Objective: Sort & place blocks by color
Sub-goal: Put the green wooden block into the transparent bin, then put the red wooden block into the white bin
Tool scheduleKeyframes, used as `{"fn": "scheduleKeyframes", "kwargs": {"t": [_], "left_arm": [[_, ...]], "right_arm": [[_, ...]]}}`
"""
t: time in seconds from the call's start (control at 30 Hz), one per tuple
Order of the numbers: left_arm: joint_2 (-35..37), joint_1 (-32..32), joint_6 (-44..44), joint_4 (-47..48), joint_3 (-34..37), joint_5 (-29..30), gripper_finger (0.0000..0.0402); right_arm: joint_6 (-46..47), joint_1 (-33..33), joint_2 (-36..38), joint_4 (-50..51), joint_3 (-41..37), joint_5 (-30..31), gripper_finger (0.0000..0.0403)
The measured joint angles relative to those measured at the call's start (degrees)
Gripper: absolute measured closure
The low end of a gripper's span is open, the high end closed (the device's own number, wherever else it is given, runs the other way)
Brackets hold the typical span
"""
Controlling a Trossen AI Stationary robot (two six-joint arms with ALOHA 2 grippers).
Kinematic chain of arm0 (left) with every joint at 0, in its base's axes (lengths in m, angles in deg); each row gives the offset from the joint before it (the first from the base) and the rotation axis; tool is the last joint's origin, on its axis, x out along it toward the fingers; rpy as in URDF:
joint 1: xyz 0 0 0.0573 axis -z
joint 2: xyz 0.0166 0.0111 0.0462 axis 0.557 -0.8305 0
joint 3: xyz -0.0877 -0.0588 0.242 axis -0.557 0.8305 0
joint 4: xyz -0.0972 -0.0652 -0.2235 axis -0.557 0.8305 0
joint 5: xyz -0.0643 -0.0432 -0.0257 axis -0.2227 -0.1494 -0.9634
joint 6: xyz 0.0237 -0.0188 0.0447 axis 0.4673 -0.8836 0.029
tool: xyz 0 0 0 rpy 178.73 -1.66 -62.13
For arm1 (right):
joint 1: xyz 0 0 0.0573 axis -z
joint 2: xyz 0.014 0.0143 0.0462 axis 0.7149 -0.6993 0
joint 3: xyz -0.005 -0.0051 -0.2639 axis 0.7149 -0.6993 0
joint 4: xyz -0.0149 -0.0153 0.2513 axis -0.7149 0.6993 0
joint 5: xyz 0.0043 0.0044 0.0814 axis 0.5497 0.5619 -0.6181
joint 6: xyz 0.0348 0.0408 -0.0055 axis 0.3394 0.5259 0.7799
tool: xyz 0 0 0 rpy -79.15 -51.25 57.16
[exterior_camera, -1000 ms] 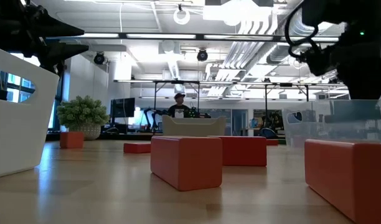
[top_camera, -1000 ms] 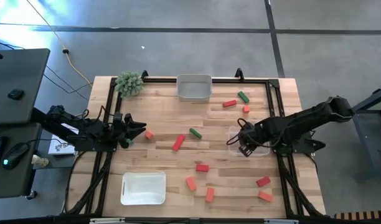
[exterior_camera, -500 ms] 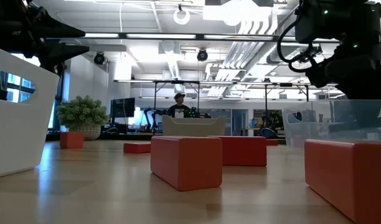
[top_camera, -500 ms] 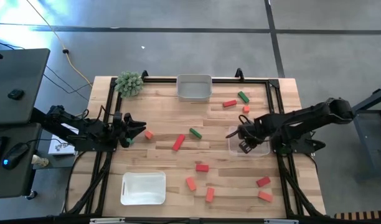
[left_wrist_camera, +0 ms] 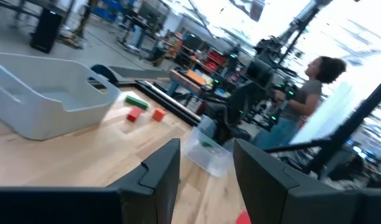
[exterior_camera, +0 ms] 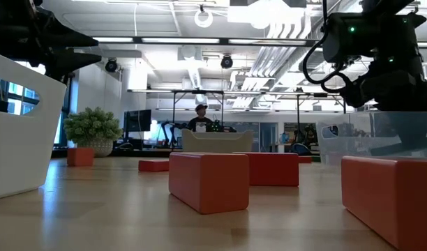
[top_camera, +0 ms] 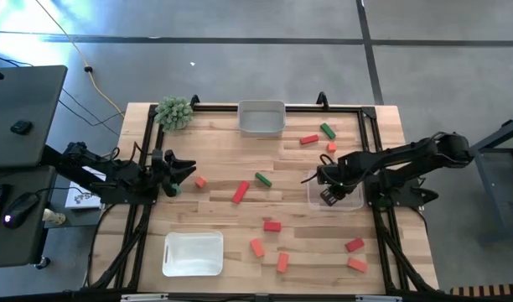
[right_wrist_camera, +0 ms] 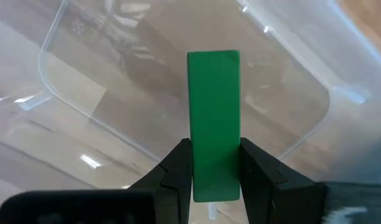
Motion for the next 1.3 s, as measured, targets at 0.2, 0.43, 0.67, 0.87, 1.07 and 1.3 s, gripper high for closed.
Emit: {"fn": "scheduleKeyframes", "kwargs": {"t": [0.2,0.43,0.67,0.87,1.07,1.3], "left_arm": [[0.0,0.0,0.79,0.02,0.01,0.78,0.0247],[-0.02,0.0,0.81,0.02,0.02,0.73,0.0217],[-0.02,0.0,4.72,0.08,-3.52,0.29,0.0213],[-1.57,0.0,11.33,3.01,-10.46,-0.14,0.0215],[-8.41,0.0,11.37,12.88,-19.67,0.3,0.0215],[-19.63,0.0,11.23,18.11,-27.68,2.96,0.0216]], "right_arm": [[0.0,0.0,0.0,-0.13,0.0,-0.61,0.0291],[0.01,0.0,0.0,-0.15,0.02,-0.74,0.0255],[4.29,0.0,0.48,-0.28,0.04,-1.82,0.0253],[8.28,-0.07,2.83,-1.09,0.04,-1.13,0.0252],[10.79,-0.17,6.69,-4.07,0.06,2.02,0.0252],[11.65,-0.17,10.57,-8.53,0.07,5.29,0.0252]]}}
